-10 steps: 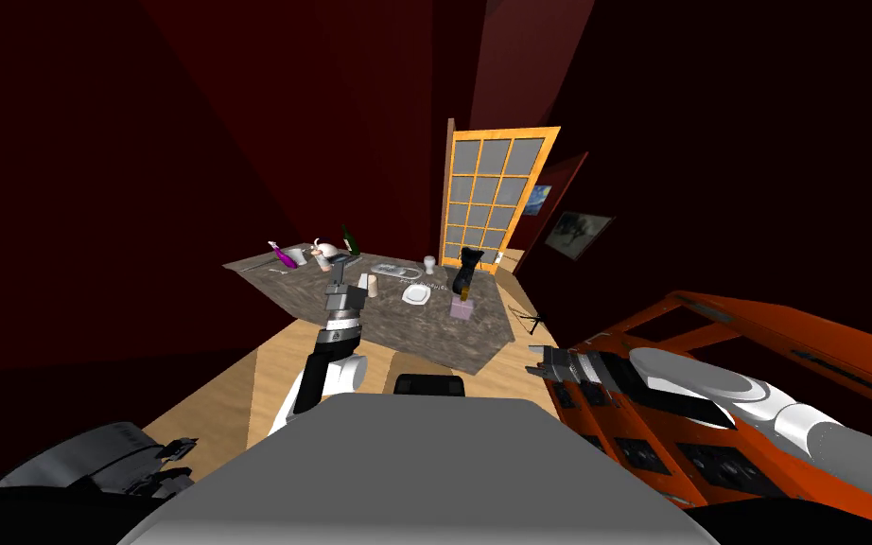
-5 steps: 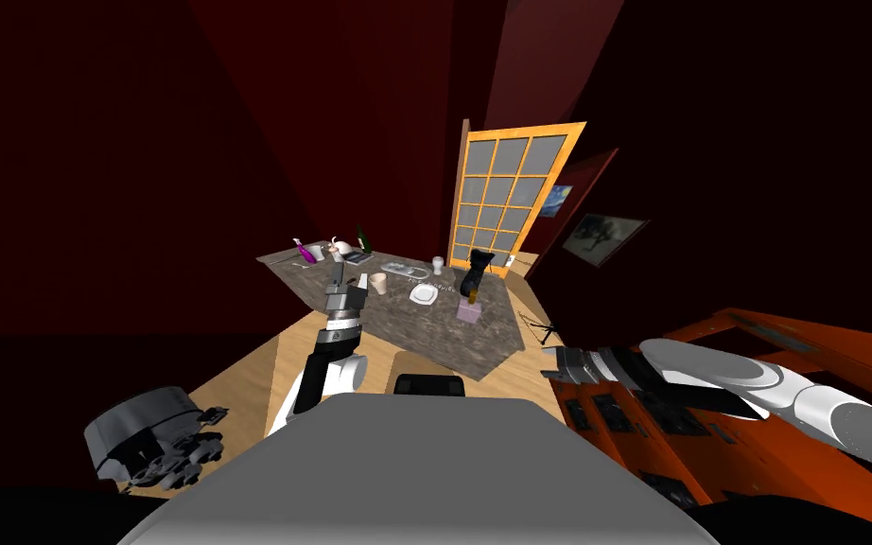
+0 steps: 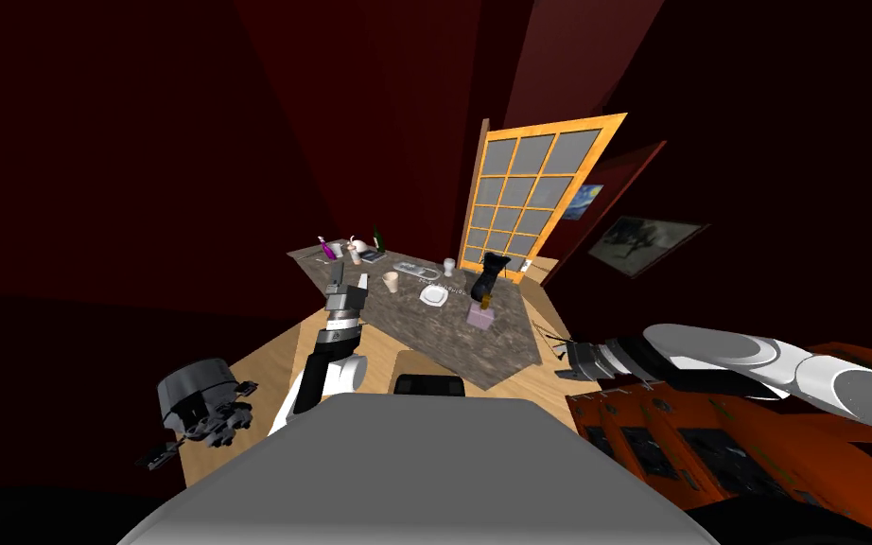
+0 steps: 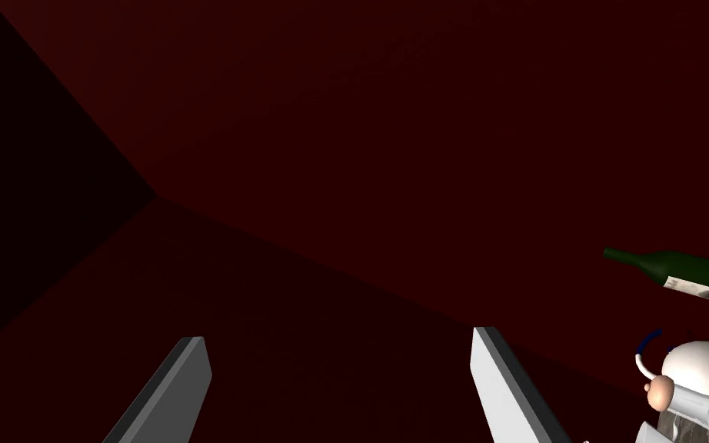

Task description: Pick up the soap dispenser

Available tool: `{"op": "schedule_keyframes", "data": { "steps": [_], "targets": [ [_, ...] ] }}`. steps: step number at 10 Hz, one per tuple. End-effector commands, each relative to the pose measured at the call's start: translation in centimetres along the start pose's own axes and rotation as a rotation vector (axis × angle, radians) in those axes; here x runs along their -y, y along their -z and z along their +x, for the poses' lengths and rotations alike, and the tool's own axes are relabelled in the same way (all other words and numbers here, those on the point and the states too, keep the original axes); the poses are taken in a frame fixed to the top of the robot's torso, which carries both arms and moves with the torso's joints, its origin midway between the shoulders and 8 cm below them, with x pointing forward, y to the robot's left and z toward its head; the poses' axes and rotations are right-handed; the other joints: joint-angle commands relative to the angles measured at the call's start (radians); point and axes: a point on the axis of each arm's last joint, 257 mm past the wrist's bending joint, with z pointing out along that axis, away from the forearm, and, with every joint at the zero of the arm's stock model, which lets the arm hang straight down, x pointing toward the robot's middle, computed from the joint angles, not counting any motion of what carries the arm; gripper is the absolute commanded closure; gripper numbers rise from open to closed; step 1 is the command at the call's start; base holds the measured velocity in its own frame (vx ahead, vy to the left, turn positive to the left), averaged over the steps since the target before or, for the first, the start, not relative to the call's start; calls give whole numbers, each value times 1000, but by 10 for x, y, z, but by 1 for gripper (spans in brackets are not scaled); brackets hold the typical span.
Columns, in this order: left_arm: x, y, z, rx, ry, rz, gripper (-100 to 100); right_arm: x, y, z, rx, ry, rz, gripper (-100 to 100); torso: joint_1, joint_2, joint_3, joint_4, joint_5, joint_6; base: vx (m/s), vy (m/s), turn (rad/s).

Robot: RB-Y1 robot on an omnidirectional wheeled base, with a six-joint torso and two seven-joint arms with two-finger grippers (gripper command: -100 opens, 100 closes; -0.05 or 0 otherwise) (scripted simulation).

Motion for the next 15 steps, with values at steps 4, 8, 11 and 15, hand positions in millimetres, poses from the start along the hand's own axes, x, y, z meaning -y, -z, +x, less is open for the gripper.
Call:
{"op": "schedule_keyframes", "data": {
  "steps": [4,8,11,15],
  "targets": [
    [0,0,0,0,0,0,0,12,10,7,-62,32,10,-100,0,1,0,0,0,1,27,42,103],
    [0,0,0,0,0,0,0,26,20,-10,-66,75,34,-100,-1,2,1,0,0,1,21,37,70],
    [0,0,0,0,0,0,0,20,17,3,-90,67,21,-100,-4,5,3,1,-1,2,-2,-4,-1],
    [0,0,0,0,0,0,0,23,21,0,-105,75,18,-100,0,1,1,0,0,0,25,33,81]
  ]
}}
